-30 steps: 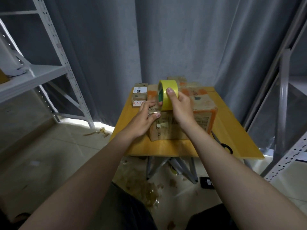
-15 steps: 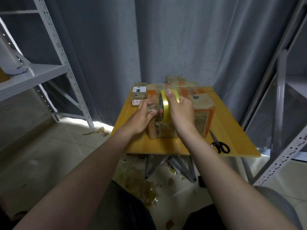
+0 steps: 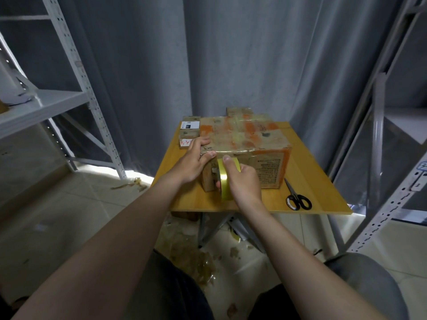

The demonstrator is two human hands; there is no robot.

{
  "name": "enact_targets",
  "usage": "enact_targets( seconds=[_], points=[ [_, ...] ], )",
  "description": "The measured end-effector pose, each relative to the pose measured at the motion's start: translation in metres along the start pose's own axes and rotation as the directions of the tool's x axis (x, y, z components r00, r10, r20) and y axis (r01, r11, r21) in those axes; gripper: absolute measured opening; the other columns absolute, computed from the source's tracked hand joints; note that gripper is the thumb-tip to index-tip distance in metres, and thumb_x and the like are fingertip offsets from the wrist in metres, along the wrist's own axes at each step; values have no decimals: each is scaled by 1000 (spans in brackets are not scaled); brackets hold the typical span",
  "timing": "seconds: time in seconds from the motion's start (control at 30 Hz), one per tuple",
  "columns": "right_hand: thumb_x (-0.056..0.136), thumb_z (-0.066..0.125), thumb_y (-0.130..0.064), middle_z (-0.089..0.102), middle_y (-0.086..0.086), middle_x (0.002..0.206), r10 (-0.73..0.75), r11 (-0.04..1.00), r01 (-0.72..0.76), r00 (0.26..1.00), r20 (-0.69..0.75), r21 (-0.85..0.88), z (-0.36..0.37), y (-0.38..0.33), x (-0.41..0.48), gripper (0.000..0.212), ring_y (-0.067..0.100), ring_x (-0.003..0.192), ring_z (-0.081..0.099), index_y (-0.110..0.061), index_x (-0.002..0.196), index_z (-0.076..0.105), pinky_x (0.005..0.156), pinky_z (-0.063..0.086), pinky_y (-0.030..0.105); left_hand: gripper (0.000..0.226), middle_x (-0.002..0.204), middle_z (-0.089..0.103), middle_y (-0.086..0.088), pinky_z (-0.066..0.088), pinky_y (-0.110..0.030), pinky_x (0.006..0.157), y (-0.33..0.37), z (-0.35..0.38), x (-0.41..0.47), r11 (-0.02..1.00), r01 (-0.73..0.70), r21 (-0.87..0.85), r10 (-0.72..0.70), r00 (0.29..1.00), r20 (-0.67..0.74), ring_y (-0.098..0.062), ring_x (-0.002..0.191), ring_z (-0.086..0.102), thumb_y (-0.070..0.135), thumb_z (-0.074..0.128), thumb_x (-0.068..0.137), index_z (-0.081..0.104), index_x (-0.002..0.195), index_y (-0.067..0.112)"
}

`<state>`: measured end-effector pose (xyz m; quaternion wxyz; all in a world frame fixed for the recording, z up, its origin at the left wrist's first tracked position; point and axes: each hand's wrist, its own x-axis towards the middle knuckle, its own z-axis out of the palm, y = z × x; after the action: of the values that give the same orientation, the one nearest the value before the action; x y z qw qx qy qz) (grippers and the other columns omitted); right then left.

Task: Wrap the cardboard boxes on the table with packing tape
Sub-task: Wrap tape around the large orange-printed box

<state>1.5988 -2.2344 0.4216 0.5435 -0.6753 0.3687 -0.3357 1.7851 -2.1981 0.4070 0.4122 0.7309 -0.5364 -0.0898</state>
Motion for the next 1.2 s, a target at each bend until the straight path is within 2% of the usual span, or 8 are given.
enact_targets(
  seconds=[0.17,0.43,0.63,0.73,0.83,1.03,1.13,1.2],
  points=[
    [105,54,-48,74,-2,61,-2,1000,2,1000,-4,15,0,13,-5,46,7,52,70,-14,80,73,48,46,13,51,160,33,-5,23,-19,113,-1,-1,1,1000,-2,-8,2,1000,25,-5,141,28,33,52,108,36,151,11],
    [103,54,-54,75,3,62,191,981,-192,981,47,13,11,45,-13,51,13,53,72,-10,84,72,51,54,22,50,162,32,-2,23,-21,117,-8,0,5,999,-15,-40,17,999,41,-5,145,27,33,51,108,36,150,10],
    [104,57,-47,78,-7,74,47,998,-52,993,113,45,13,68,-32,38,5,69,74,-16,88,74,59,52,17,50,163,31,0,22,-13,111,-15,-2,11,998,-17,-56,19,999,40,-4,145,26,36,51,108,36,151,12],
    [104,53,-51,78,-4,71,93,995,-97,988,123,31,8,66,-32,44,6,65,73,-16,89,74,55,49,15,51,163,31,1,23,-2,105,-16,-3,13,998,1,-60,2,999,50,-5,145,28,36,50,108,36,151,13],
    [105,51,-52,72,-9,59,264,959,-279,946,189,53,7,59,-35,42,-2,52,68,-15,96,68,39,42,9,51,165,30,2,26,-19,116,-14,-4,12,998,18,-66,-14,998,58,-8,147,28,37,51,108,36,151,14],
    [106,50,-49,66,-12,48,309,934,-341,921,238,108,10,57,-42,39,-4,42,62,-15,91,60,32,37,10,57,165,23,-2,25,-29,118,1,-6,0,994,104,-29,-103,994,21,-18,150,29,44,55,105,38,154,22],
    [104,53,-51,76,-1,65,340,911,-387,899,277,139,8,56,-40,38,11,59,74,-15,100,63,50,55,18,44,131,36,0,40,-37,104,8,-1,-29,978,194,73,-174,960,-218,-20,124,45,57,51,102,40,139,36],
    [102,54,-56,77,6,94,357,911,-397,896,265,113,8,60,-35,38,25,90,75,-19,103,63,86,61,38,31,112,54,4,44,-38,86,10,7,-52,952,297,73,-270,930,-249,-22,107,58,61,41,104,41,123,37]
  ],
)
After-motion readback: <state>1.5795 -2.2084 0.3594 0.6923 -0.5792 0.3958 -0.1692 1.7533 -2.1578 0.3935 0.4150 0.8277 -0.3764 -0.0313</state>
